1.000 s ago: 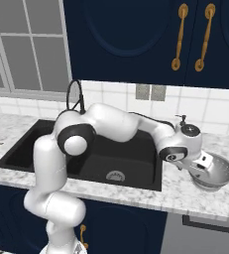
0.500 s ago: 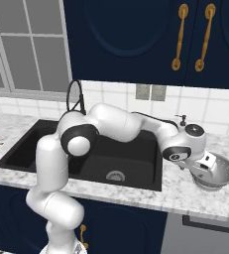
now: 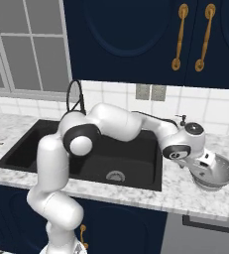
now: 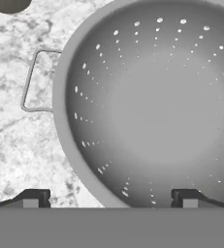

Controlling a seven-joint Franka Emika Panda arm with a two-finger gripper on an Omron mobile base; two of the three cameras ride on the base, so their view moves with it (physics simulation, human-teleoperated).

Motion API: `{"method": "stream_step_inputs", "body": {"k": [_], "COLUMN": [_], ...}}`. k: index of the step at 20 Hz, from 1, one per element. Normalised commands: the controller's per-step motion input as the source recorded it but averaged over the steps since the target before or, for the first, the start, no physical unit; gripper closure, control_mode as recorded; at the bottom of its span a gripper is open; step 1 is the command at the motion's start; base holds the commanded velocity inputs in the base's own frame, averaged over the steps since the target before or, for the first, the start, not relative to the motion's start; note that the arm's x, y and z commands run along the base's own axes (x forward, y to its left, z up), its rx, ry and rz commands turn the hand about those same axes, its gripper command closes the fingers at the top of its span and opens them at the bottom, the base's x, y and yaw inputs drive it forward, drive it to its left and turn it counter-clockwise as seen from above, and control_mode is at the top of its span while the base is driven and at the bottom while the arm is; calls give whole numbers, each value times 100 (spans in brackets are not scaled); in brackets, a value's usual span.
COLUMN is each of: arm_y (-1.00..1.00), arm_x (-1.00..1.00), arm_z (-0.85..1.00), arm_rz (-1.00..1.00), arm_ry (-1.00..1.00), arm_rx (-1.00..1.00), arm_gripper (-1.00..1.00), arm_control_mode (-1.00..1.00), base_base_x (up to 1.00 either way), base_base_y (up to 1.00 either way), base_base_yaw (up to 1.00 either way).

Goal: Put the colander in the sink, put the pear in the colander, and turn on the sink faucet and pour water over the colander.

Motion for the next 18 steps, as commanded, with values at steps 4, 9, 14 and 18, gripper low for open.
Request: {"method": "stream_step_inputs", "body": {"k": [4,9,14,18], "arm_y": [10,0,-7,-14], "arm_x": [31,25,38,29], "arm_z": [0,-13,-24,-24], "arm_rz": [3,6,8,7], "arm_ry": [1,5,4,5], "arm_rx": [0,-1,0,0], "arm_gripper": [-100,-100,-100,-100], "arm_control_mode": [-100,-100,-100,-100], "base_base_x": [0,0,0,0], "base_base_y": [0,0,0,0], "base_base_yaw": [0,0,0,0]}}
